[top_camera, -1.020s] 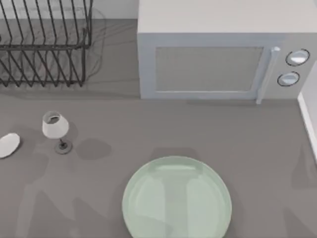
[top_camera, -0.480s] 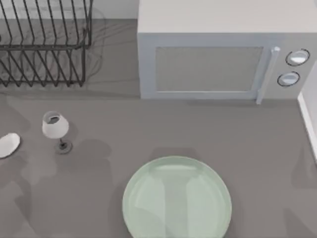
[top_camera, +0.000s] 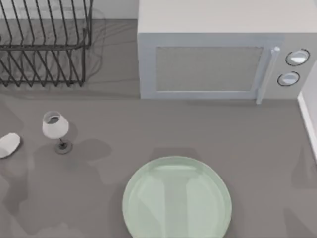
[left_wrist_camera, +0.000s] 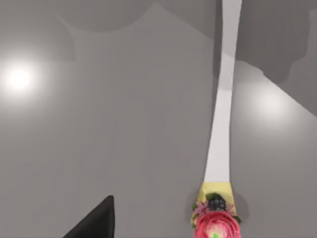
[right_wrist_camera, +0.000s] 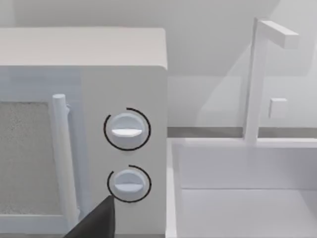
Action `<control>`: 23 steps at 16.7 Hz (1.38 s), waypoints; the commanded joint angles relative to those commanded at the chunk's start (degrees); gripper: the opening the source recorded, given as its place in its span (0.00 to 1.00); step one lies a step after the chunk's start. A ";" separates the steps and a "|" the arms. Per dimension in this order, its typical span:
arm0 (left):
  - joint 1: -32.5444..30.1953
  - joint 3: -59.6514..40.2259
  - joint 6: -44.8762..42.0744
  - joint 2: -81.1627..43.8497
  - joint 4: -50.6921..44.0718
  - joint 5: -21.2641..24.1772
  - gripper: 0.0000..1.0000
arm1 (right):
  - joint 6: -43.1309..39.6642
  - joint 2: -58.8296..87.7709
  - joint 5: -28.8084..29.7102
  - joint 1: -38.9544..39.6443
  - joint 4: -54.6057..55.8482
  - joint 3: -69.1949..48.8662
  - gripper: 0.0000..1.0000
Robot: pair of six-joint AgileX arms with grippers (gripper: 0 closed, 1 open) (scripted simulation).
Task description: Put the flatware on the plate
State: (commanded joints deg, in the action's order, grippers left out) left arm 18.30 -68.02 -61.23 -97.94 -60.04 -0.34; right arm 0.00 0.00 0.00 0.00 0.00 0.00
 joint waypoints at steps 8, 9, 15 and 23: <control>0.04 7.00 -0.09 -5.58 13.08 0.02 1.00 | 0.00 0.00 0.00 0.00 0.00 0.00 1.00; 0.08 8.53 -0.16 -6.87 16.11 0.02 1.00 | 0.00 0.00 0.00 0.00 0.00 0.00 1.00; 0.27 12.47 -0.43 -10.44 22.91 0.04 1.00 | 0.00 0.00 0.00 0.00 0.00 0.00 1.00; 0.27 12.47 -0.43 -10.44 22.91 0.04 0.55 | 0.00 0.00 0.00 0.00 0.00 0.00 1.00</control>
State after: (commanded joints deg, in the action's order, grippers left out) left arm 18.57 -55.56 -61.66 -108.38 -37.13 -0.30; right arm 0.00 0.00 0.00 0.00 0.00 0.00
